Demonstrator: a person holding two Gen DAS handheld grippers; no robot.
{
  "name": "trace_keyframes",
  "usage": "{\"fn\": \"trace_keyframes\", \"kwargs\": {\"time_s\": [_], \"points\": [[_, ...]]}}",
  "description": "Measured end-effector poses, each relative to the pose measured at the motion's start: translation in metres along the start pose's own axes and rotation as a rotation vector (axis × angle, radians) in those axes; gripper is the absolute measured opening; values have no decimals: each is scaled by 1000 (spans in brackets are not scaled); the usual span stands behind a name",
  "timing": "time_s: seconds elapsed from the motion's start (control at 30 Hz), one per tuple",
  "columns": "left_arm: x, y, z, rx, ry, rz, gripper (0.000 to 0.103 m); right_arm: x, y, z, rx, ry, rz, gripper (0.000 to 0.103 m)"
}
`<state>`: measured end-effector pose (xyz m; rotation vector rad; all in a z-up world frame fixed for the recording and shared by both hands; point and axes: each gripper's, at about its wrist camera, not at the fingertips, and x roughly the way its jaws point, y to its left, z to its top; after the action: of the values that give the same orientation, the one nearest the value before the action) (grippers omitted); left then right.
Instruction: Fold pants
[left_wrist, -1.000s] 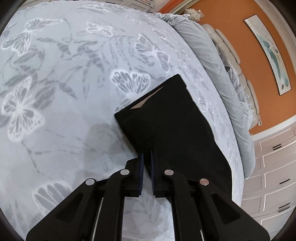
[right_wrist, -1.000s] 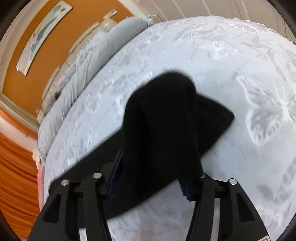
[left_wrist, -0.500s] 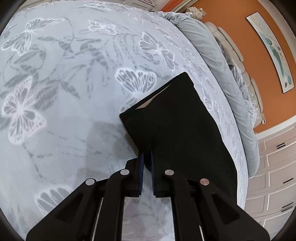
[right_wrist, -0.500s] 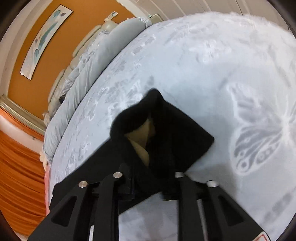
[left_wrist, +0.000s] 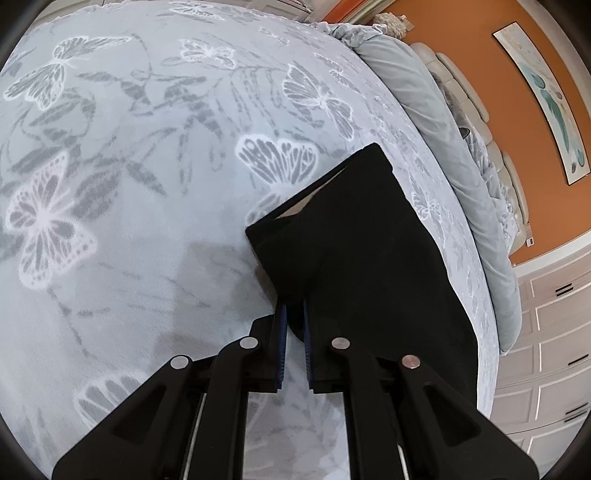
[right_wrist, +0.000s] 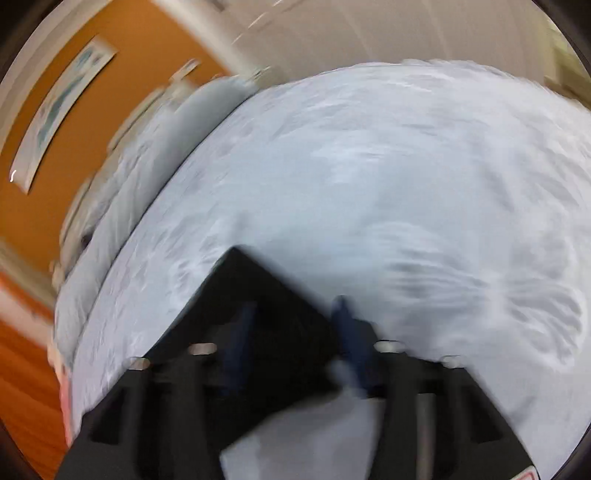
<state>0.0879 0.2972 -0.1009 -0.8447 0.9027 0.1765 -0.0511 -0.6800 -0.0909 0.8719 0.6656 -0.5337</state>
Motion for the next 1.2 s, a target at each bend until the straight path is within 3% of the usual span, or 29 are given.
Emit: {"fn": "trace_keyframes", "kwargs": {"time_s": [0.07,0.1,0.17,0.33,0.4,0.43,0.47,0.53,0.63,0.7,0.73,0.77,0.8,0.83,1.0,1.07,1.2], "points": [[-1,2,0,-9,-2,-9,8,-22,-6,5,35,-57,-61,49],[-2,4,-1,-21,1,-18,8,-39,-7,5,51,-109,-63,58],[-4,6,-1,-37,0,-33,8,-60,2,2,53,-146,-10,61],[-27,5,-3,-46,-52,-92,9,-84,60,-25,-94,-99,70,61],[-37,6,-2,-55,-87,-121,14,-85,94,-45,-182,-48,121,62],[-39,7,-1,-59,-93,-133,26,-85,111,-57,-220,-22,147,63],[-39,9,0,-63,-92,-132,44,-84,134,-74,-274,12,171,63],[-38,9,1,-73,-95,-125,61,-84,165,-105,-376,58,197,67],[-33,9,4,-96,-86,-130,74,-81,215,-157,-534,122,222,69],[-27,5,8,-95,-81,-132,73,-78,245,-195,-653,162,230,69],[-24,3,10,-84,-80,-133,64,-77,256,-213,-707,176,229,69],[-21,-2,13,-62,-76,-135,48,-74,267,-226,-748,188,225,69],[-18,-6,15,-39,-74,-126,39,-70,275,-240,-790,200,219,69],[-15,-12,18,1,-81,-109,10,-68,280,-248,-814,208,214,69],[-21,-19,32,65,-172,24,7,-68,297,-268,-860,227,225,69],[-3,-11,32,94,-150,124,7,-65,293,-259,-842,210,202,69],[-5,-18,30,145,-161,124,9,-41,266,-225,-702,238,120,69]]}}
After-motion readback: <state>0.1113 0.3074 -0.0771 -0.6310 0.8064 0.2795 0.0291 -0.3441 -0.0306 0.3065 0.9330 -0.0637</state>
